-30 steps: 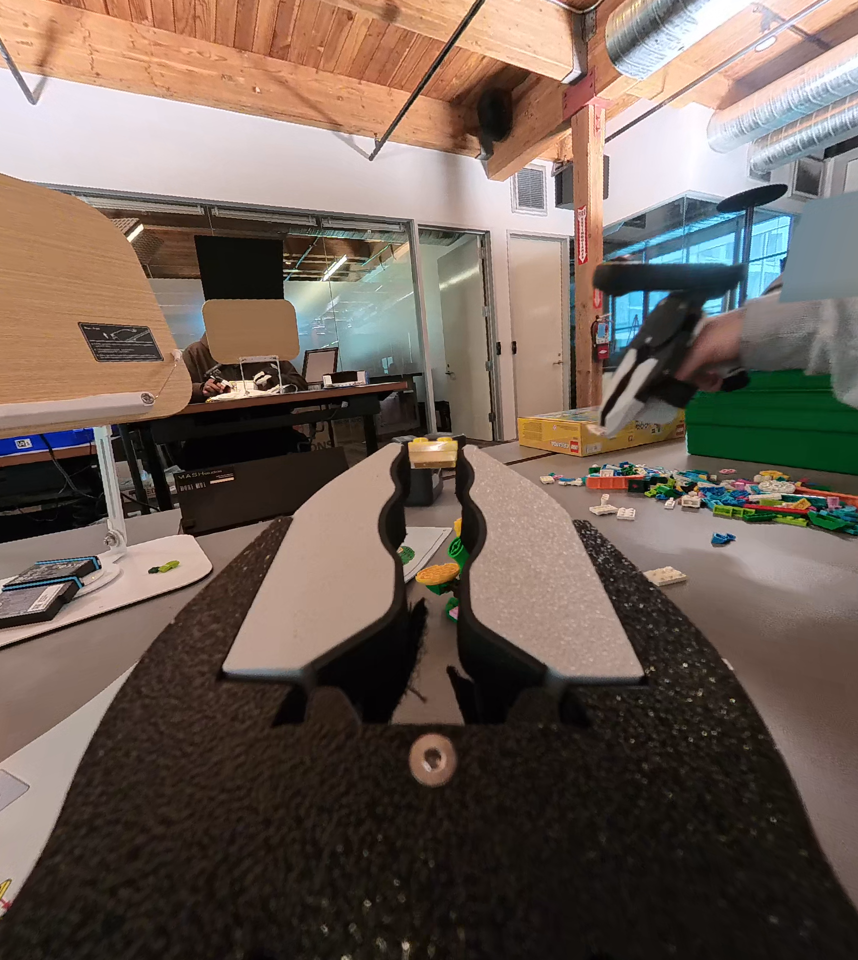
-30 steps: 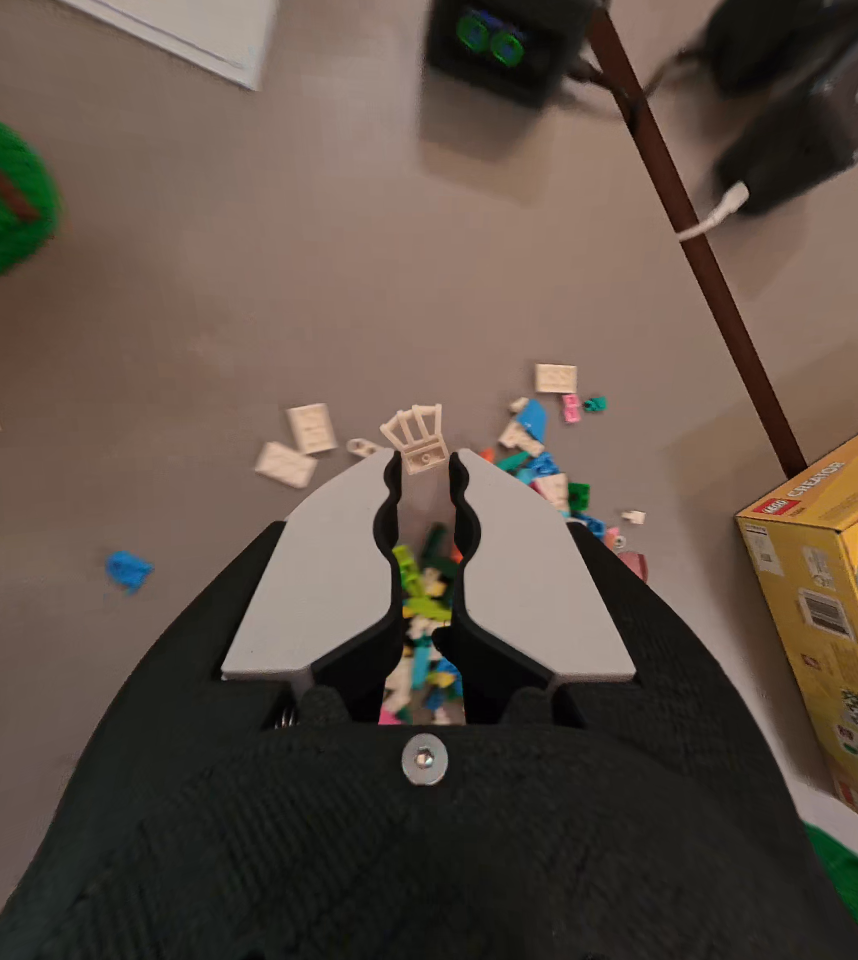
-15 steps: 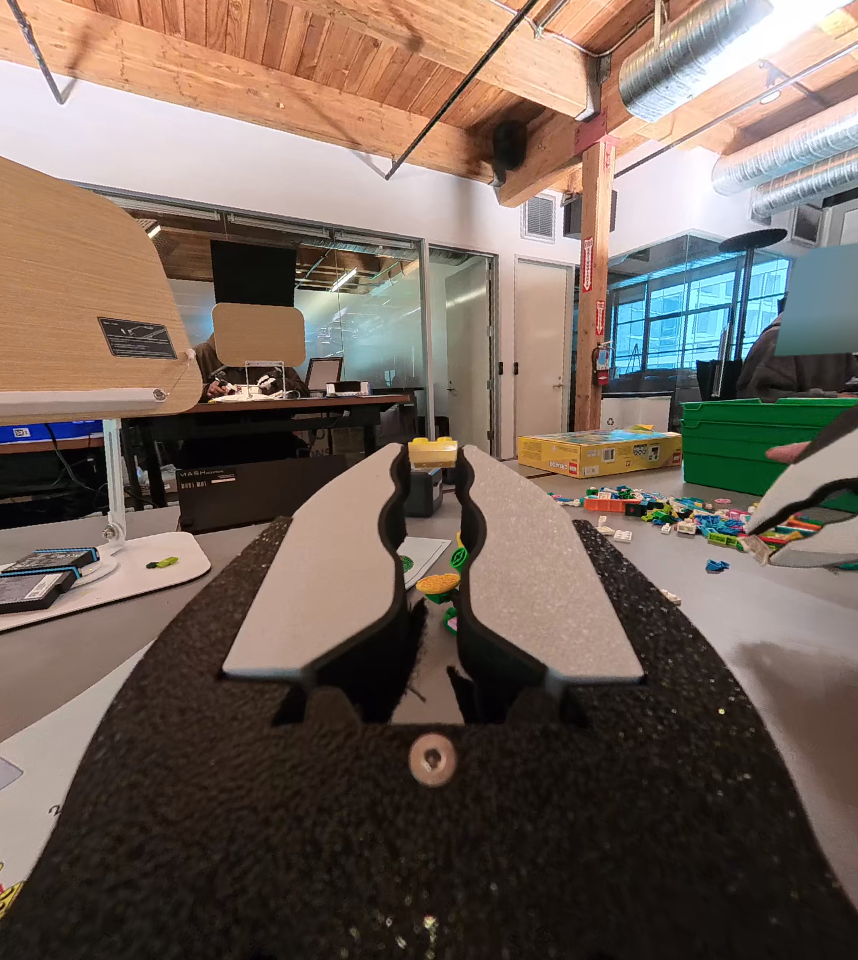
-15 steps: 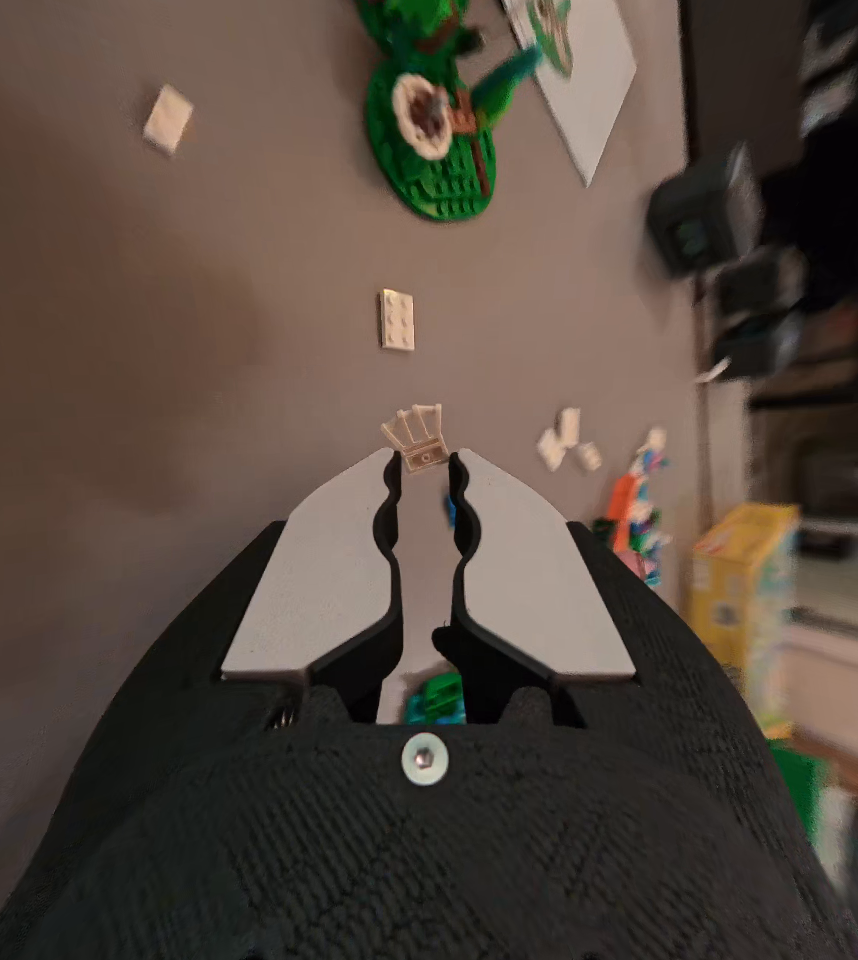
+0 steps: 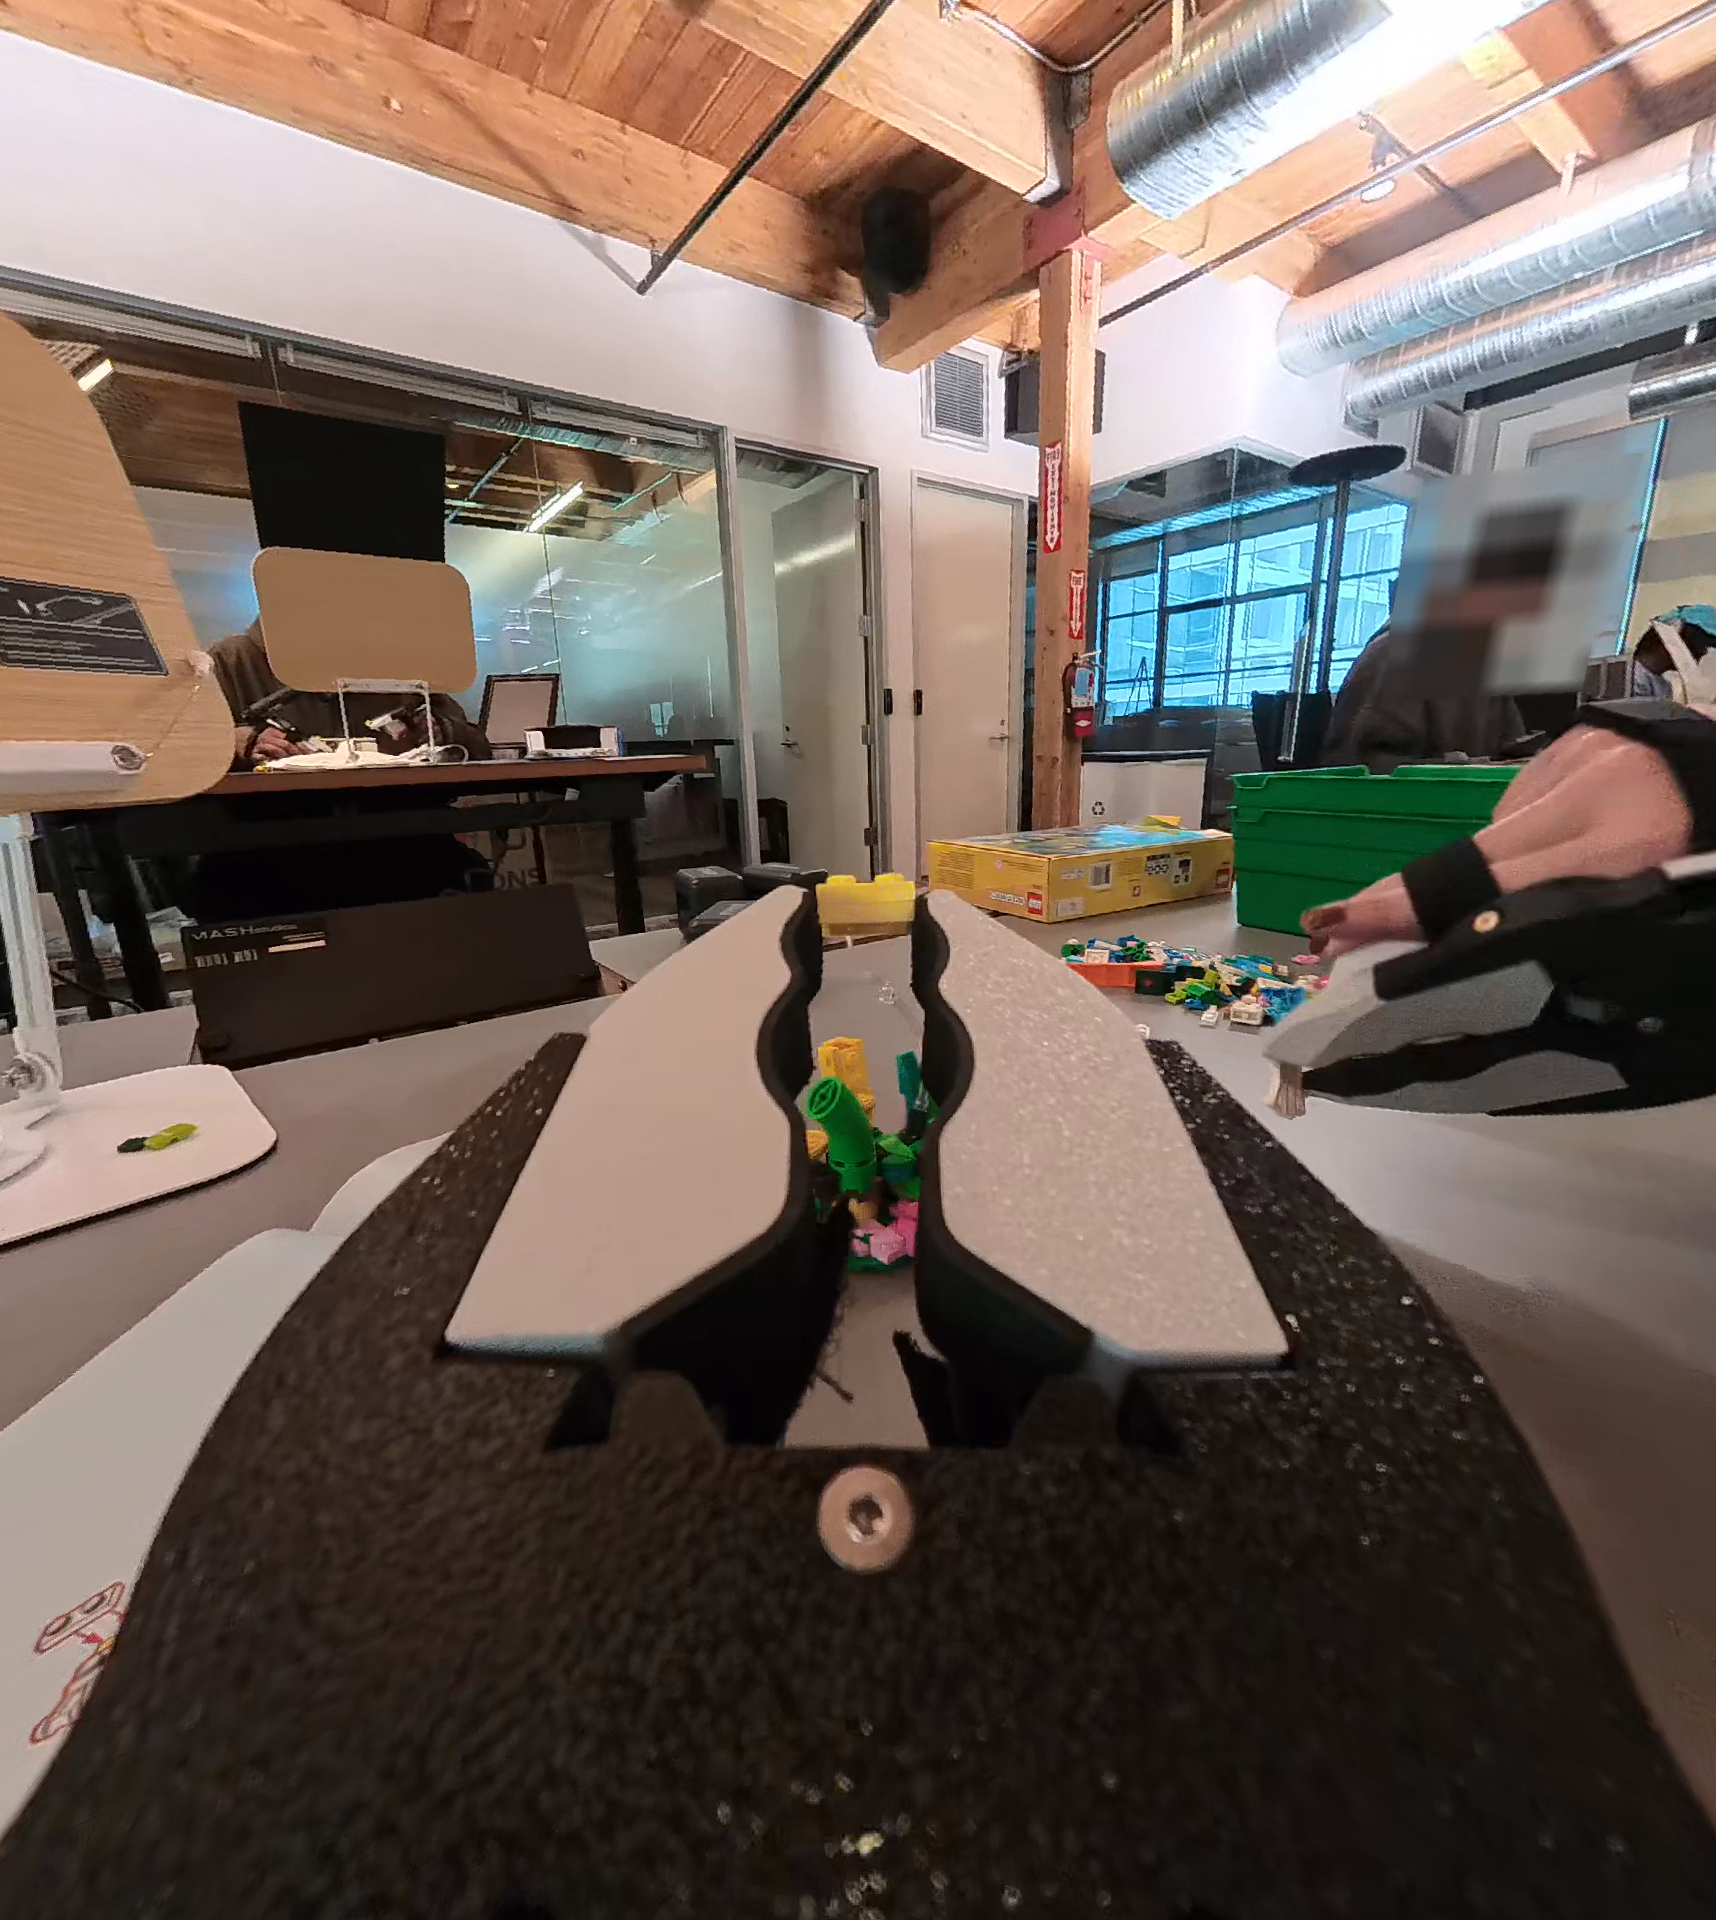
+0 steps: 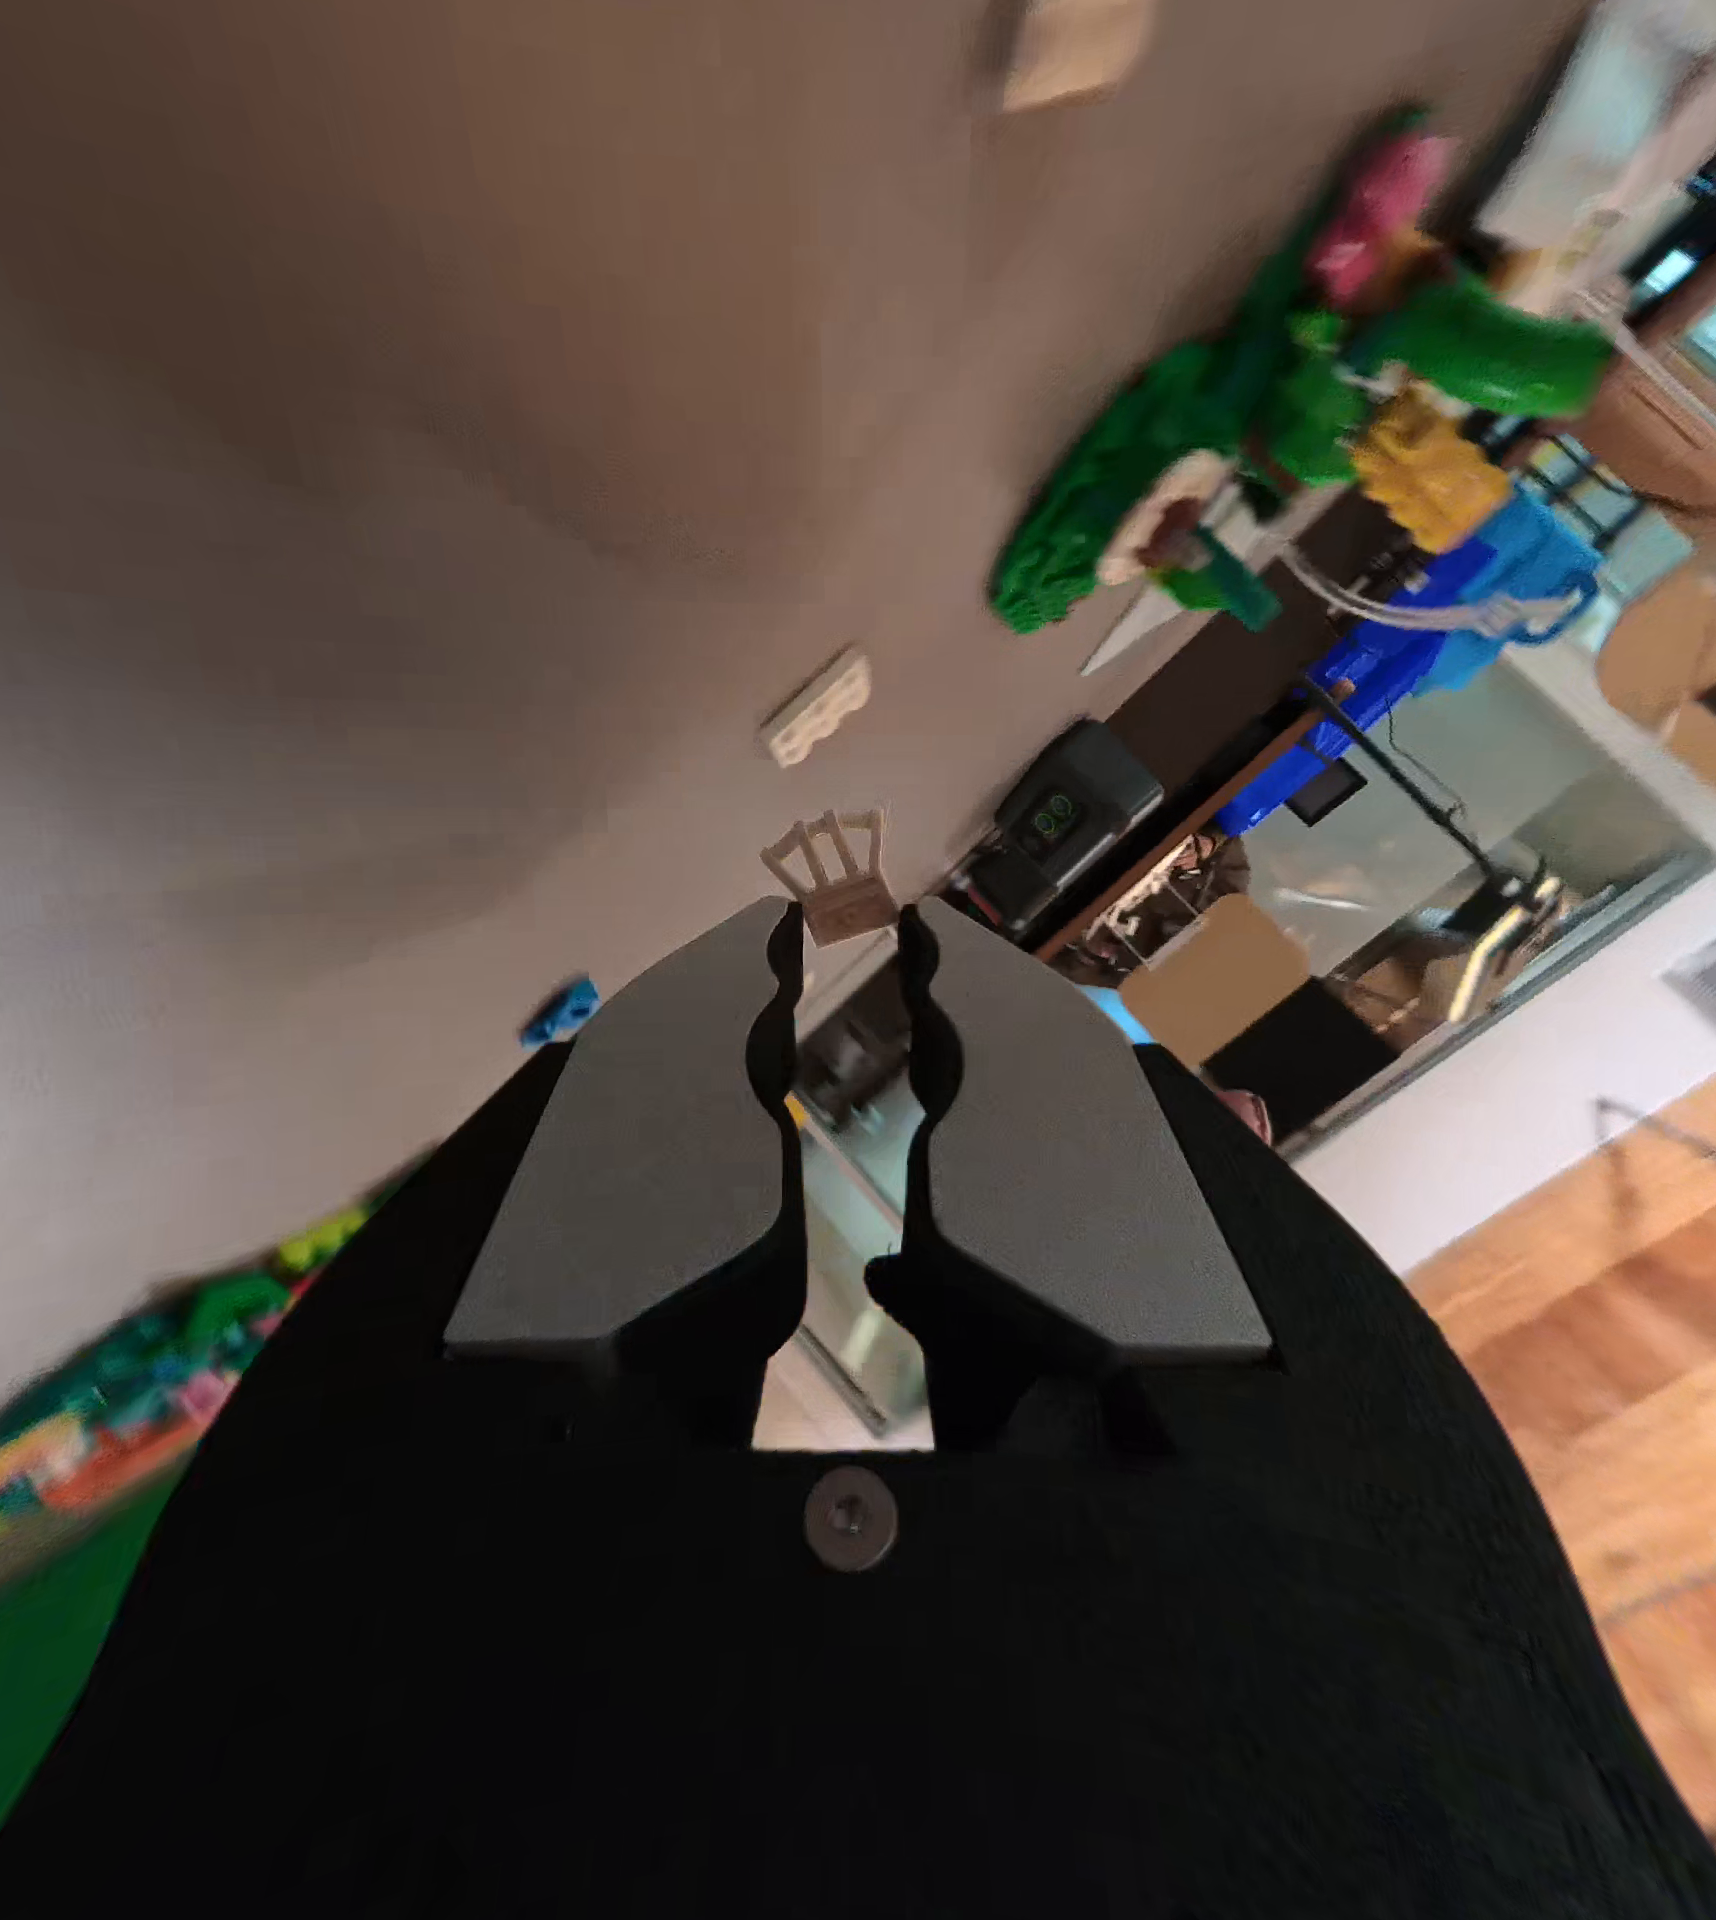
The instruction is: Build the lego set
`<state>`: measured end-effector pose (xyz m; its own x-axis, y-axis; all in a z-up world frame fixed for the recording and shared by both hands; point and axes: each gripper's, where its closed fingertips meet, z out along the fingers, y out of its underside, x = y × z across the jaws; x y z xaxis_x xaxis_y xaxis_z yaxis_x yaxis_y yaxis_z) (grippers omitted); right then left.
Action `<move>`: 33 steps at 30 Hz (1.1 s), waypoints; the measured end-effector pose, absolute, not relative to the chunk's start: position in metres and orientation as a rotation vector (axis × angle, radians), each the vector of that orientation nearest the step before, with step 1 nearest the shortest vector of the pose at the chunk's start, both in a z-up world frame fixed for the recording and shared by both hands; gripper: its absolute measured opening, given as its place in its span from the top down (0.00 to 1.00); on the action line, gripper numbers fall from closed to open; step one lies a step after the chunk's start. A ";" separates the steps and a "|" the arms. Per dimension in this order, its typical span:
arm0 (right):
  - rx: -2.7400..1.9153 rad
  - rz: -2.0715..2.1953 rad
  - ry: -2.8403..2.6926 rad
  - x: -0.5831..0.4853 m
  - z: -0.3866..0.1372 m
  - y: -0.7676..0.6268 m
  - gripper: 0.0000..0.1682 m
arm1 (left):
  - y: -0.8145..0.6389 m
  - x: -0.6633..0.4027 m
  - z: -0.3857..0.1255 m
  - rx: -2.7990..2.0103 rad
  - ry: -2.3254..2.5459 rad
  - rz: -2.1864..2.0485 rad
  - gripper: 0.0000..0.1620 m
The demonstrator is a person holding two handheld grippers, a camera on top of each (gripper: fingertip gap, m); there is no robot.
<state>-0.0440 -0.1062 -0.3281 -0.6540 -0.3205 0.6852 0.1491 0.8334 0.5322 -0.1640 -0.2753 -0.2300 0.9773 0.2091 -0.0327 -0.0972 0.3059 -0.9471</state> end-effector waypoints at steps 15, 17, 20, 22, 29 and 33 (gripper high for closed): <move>0.512 -1.046 -2.191 -0.030 -0.342 -0.103 0.90 | -0.271 -0.159 -0.231 -1.257 -0.064 0.231 0.90; 0.520 -1.036 -2.199 -0.027 -0.344 -0.107 0.90 | -0.271 -0.159 -0.231 -1.256 -0.067 0.229 0.90; 0.553 -1.010 -2.219 -0.022 -0.350 -0.114 0.90 | -0.271 -0.159 -0.231 -1.257 -0.065 0.231 0.90; 0.567 -1.013 -2.215 -0.021 -0.350 -0.116 0.90 | -0.271 -0.159 -0.231 -1.257 -0.066 0.232 0.90; 0.601 -0.944 -2.249 -0.009 -0.360 -0.134 0.90 | -0.271 -0.159 -0.230 -1.255 -0.070 0.229 0.90; 0.459 -0.800 -2.322 -0.006 -0.358 -0.139 0.84 | -0.271 -0.159 -0.230 -1.254 -0.070 0.229 0.90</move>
